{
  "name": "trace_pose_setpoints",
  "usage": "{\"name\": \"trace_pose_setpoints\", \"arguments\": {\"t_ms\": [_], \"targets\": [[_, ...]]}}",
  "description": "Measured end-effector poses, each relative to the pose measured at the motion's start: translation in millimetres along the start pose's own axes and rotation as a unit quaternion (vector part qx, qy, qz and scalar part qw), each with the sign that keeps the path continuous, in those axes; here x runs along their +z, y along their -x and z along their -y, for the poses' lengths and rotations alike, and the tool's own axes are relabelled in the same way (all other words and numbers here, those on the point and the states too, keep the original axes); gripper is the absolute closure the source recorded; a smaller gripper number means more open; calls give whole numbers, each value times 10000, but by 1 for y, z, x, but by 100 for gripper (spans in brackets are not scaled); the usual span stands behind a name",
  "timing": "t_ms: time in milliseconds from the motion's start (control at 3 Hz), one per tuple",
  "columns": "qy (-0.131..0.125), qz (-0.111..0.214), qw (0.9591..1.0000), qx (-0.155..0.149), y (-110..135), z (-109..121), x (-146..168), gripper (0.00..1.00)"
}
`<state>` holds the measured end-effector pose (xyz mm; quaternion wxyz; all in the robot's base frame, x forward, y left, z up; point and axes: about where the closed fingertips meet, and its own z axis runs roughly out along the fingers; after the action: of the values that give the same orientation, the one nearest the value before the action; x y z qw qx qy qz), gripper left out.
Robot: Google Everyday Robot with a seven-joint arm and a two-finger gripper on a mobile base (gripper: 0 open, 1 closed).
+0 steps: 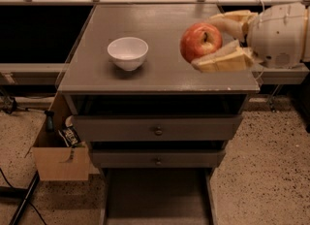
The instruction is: Pick apple from bottom drawer and place on counter
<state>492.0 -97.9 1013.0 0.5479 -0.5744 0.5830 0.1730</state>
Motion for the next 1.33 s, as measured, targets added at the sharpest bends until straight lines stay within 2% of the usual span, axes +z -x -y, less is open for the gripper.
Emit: {"name": "trace_pose_setpoints", "arguments": {"t_ms": [333,667,1000,1333], "targets": [[33,17,10000,-33,2,-4,3,100],[-26,75,9999,119,-6,-18,8,100],[-47,109,9996,270,-20,-22,20,100],[-60,58,9992,384,-38,-9,32,100]]}}
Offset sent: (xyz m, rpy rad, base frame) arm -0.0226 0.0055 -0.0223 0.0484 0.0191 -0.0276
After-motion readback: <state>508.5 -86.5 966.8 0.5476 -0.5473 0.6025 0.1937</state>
